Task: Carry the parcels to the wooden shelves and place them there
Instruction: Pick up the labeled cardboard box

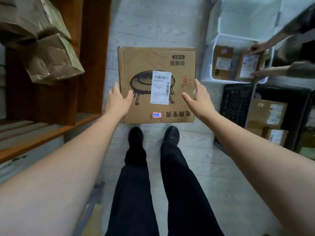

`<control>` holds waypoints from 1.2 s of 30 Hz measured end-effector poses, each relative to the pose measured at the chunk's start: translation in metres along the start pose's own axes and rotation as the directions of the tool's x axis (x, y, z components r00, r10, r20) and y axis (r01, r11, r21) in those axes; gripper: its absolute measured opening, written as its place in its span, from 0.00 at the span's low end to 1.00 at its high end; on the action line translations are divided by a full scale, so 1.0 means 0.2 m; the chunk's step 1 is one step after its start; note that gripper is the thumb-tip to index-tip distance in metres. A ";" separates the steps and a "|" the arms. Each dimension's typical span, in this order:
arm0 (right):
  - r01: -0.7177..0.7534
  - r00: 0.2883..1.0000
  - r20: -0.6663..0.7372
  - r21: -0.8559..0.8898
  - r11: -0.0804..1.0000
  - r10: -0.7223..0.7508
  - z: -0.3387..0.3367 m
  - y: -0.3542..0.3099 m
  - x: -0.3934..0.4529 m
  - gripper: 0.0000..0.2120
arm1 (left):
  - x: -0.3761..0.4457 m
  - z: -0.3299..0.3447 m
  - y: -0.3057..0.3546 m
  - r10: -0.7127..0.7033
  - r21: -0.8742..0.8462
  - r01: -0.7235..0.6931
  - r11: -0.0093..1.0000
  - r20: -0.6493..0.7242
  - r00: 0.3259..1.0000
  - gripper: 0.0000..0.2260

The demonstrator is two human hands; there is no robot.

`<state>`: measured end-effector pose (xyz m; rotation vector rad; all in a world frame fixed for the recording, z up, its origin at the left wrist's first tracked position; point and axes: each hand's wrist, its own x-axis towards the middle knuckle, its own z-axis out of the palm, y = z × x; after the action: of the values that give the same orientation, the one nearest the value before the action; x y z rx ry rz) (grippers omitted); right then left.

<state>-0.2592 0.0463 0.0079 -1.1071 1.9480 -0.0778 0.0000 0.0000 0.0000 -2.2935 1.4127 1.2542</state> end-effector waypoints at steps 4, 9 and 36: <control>-0.065 0.996 -0.052 0.119 0.991 0.072 0.12 0.10 0.16 0.43 | 0.15 0.13 -0.05 -0.121 -0.133 0.117 0.984 -0.016 0.993 0.35; -0.180 0.978 -0.043 0.306 0.935 0.202 0.26 0.21 0.30 0.47 | 0.29 0.27 -0.12 -0.199 -0.316 0.201 0.927 0.038 0.979 0.35; -0.218 0.940 -0.129 0.482 0.849 0.315 -0.23 -0.13 -0.69 0.26 | -0.70 -0.26 -0.04 -0.074 -0.530 0.098 0.842 0.066 0.995 0.30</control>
<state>-0.2425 0.1155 0.1380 -0.5196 2.0981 -0.4956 0.0075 0.0678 0.1319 -2.6036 1.0154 1.8427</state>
